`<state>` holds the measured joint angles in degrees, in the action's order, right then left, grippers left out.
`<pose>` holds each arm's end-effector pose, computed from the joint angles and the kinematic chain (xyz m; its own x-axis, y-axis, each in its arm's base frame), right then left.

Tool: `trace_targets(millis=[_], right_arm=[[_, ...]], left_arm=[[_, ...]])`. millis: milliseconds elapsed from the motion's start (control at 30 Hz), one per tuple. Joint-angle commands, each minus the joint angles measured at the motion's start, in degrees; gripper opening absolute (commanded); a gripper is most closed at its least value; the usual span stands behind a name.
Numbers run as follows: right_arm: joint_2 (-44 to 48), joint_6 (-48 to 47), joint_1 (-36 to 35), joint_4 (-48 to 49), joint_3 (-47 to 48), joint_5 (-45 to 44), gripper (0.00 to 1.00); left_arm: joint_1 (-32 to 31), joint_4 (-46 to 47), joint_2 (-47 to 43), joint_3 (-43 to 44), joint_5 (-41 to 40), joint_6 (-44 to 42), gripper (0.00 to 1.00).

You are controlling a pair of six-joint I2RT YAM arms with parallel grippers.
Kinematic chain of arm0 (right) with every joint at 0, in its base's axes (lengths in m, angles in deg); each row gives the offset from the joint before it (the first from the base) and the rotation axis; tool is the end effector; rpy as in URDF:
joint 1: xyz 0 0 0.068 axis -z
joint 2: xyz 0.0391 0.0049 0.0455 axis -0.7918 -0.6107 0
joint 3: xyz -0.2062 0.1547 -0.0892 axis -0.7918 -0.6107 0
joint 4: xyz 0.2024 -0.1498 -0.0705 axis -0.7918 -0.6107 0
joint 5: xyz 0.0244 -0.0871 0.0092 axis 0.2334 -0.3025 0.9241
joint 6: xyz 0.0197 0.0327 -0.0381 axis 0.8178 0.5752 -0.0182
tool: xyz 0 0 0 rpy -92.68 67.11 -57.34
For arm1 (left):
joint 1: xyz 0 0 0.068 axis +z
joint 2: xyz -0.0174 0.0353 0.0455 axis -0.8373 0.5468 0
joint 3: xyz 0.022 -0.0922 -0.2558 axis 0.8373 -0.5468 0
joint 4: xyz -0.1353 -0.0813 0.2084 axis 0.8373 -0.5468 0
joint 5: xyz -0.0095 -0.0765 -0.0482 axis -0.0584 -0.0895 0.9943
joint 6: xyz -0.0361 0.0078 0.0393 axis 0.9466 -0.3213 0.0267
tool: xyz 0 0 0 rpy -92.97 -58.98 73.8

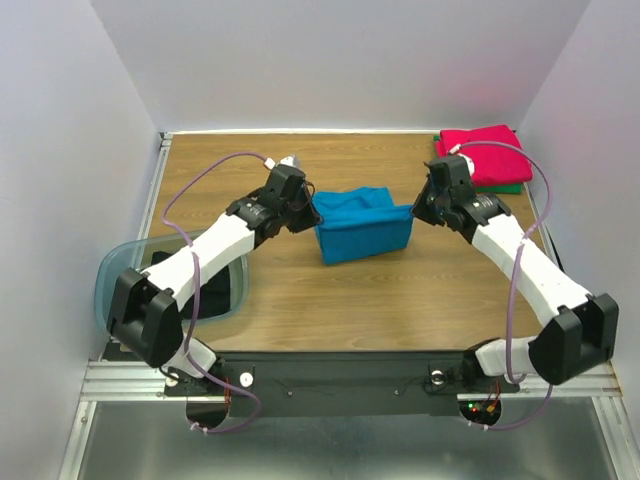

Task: Fold and stack the t-shirts
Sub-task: Fold the tshirt

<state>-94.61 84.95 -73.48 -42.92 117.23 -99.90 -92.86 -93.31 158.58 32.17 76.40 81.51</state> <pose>0.2655 0.0942 0.3226 -0.6164 0.4292 -0.6602 0.2484 0.9016 0.3542 0.2672 -0.1949 0.3054 -0.7385 -0.3309 -0.5874 0.1119 0.7990 -0.5908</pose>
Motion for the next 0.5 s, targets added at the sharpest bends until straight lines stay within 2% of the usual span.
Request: trace_targets(millis=[0, 367, 467], right_arm=[[-4.03, -2.81, 0.21, 3.23, 5.78, -7.58, 0.00], [-21.00, -5.27, 2.31, 5.34, 18.53, -3.99, 0.00], [-25.14, -5.36, 3.02, 5.78, 21.43, -2.76, 0.00]], left_arm=[[3.13, -1.38, 3.51, 5.95, 1.40, -5.46, 0.00], [8.14, -2.26, 12.48, 13.87, 0.17, -7.48, 0.00], [9.55, -2.61, 17.74, 17.21, 0.61, -9.33, 0.00]])
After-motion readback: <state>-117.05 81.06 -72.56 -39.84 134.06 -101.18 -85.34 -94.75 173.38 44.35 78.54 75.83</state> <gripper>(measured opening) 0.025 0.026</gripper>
